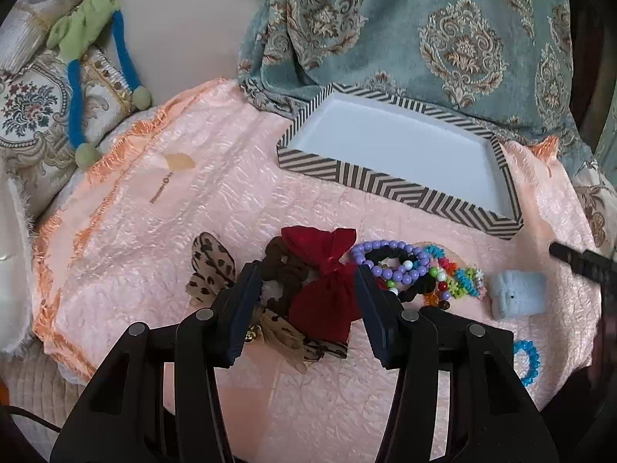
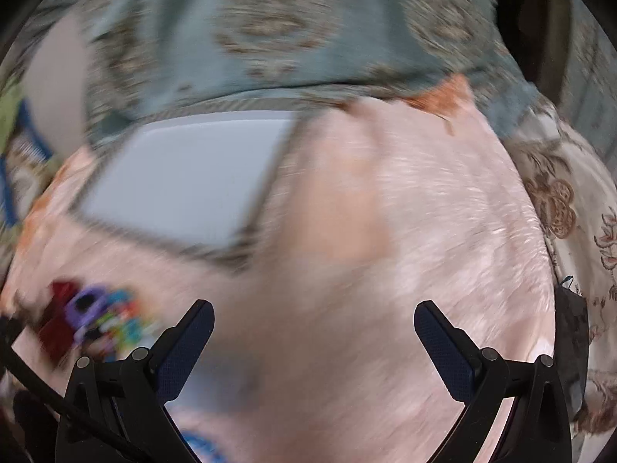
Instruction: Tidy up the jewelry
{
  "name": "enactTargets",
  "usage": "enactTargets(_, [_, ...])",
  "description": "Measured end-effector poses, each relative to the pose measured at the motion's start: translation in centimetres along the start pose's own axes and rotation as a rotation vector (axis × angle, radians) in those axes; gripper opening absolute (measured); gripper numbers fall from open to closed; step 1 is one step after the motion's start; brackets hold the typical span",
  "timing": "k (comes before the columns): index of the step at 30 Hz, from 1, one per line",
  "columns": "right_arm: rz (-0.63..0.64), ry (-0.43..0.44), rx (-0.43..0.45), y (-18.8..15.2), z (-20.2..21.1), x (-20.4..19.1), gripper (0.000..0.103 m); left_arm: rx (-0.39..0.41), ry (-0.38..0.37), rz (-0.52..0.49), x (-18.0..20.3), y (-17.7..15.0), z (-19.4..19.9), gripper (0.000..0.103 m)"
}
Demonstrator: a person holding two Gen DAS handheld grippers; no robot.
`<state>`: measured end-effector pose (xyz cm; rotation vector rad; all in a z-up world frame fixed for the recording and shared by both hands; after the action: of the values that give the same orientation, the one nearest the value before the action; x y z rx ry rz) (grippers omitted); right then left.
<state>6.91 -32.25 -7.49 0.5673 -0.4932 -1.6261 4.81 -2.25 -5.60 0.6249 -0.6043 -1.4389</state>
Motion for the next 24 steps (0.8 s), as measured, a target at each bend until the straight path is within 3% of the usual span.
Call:
enactTargets(5, [0.055, 0.068, 0.068, -1.6, 3.4, -6.2, 0.103, 0.014, 0.005, 0.016, -0.8, 0.1, 1.0, 0.051])
enactTargets(9, [0.060, 0.065, 0.115, -2.2, 5.0, -8.9, 0.103, 0.017, 0.014, 0.026, -1.4, 0.0, 1.4, 0.051])
enactTargets(16, [0.084, 0.091, 0.116, -2.6, 5.8, -11.5, 0.103, 0.031, 0.014, 0.016, -1.4, 0.1, 2.0, 0.051])
enactTargets(24, [0.063, 0.103, 0.115, -2.2, 6.4, -11.6, 0.103, 0.028, 0.010, 0.033, -1.4, 0.2, 2.2, 0.051])
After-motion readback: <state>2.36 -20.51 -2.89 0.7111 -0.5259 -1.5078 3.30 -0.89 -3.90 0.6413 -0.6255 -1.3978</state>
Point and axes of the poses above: each gripper's, at about its wrist camera, not at the fingertips, and z roughly against the way its jaws point, x to its right, y to its top, the point moved 9 cm from there along -z, roughly the way its jaws point, and after that the axes turned 5 degrees about x, right-handed, at the moved point
